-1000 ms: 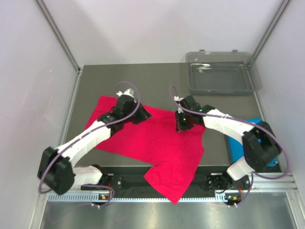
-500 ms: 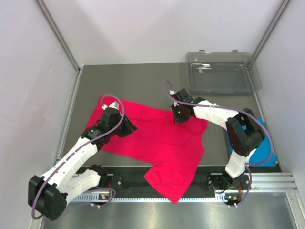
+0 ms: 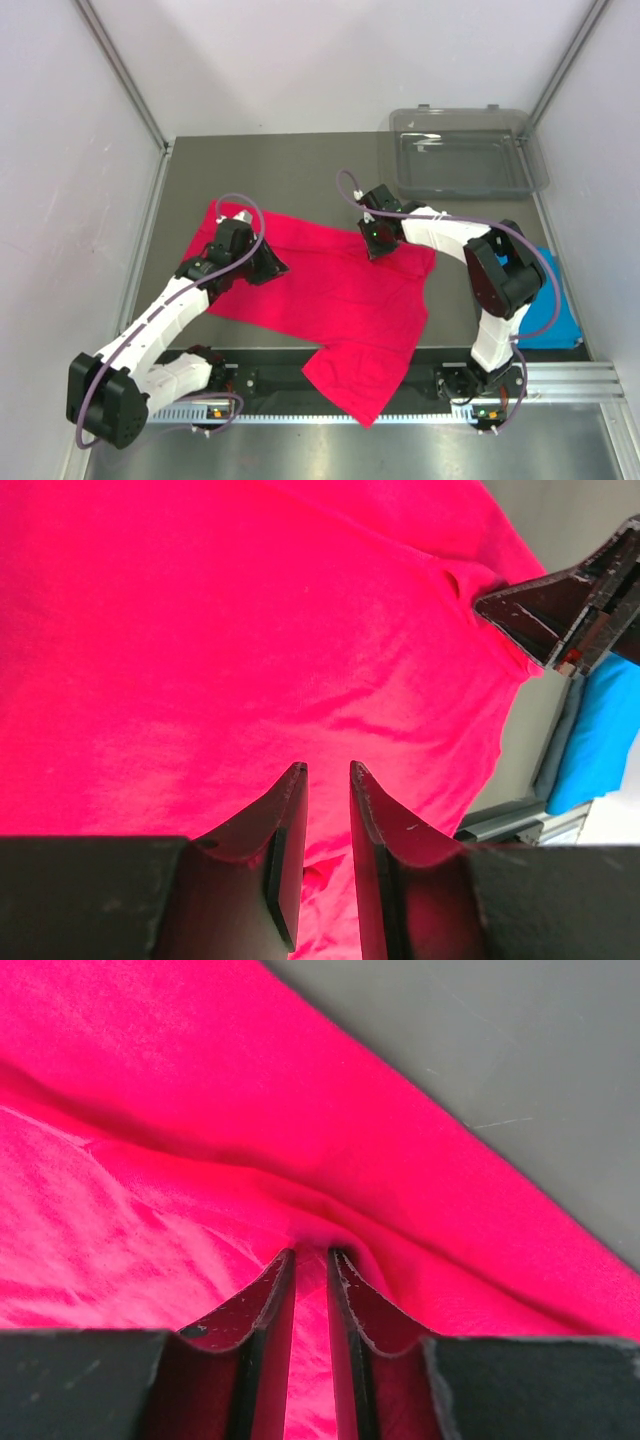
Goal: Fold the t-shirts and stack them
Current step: Fold the tshirt
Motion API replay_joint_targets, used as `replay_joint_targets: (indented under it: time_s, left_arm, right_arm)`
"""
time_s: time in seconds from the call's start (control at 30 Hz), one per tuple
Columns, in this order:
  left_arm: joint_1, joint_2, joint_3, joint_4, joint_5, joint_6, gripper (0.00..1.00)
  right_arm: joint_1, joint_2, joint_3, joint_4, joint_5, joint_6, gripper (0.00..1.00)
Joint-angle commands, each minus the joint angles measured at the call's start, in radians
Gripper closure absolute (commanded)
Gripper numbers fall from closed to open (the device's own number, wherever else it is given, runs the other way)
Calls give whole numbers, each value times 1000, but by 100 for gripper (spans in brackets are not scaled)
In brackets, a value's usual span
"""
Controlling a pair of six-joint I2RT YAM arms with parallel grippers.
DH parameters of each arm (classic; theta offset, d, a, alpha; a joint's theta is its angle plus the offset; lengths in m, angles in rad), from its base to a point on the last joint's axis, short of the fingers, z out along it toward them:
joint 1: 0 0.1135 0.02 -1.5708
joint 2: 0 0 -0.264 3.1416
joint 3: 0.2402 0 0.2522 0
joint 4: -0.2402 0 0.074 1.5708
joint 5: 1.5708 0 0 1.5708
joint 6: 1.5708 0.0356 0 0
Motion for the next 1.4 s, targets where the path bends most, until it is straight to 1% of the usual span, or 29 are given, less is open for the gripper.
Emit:
replay_joint_targets:
  time_s: [0.0,0.07,0.13,0.27,0.37,0.47,0.53,0.57,0.63,0.73,0.83,0.87,0.97,1.2,1.37]
  left_arm:
    - [15,-4,7,42,30,1,71]
    - [15,1,7,49,36,-2,71]
    - [16,4,12,51,35,-1,71]
    - [16,16,12,65,41,-1,71]
    - [16,27,15,68,46,1,71]
    - [16,33,7,78,52,-2,71]
    - [16,34,6,85,53,-9,71]
    - [16,36,4,85,52,-12,71]
    - [16,36,2,89,52,-19,71]
    - [16,36,2,97,61,-25,71]
    - [16,33,3,91,53,-27,71]
    - [16,30,-2,91,52,-28,71]
    - [16,25,-8,97,50,-36,71]
    - [16,36,-5,106,55,-44,71]
    - [16,39,-4,108,58,-45,71]
  right_arm:
    - [0,-41,4,9,-17,-27,80]
    - [3,-48,0,10,-20,-32,79]
    - [8,-62,-2,6,-17,-36,77]
    - [35,-122,-20,0,3,-52,67]
    - [53,-134,-19,-16,4,-55,67]
    - [64,-136,-29,-11,4,-43,70]
    - [67,-130,-40,1,-11,-32,75]
    - [69,-116,-43,7,-16,-32,80]
    - [69,-88,-39,7,-17,-44,83]
    - [67,-65,-33,7,-2,-56,83]
    - [66,-56,-29,3,4,-69,77]
    - [66,-56,-29,3,29,-70,76]
    - [66,-39,-28,3,37,-78,75]
    - [58,-2,-6,-7,50,-90,76]
    - [54,14,9,-8,40,-92,82]
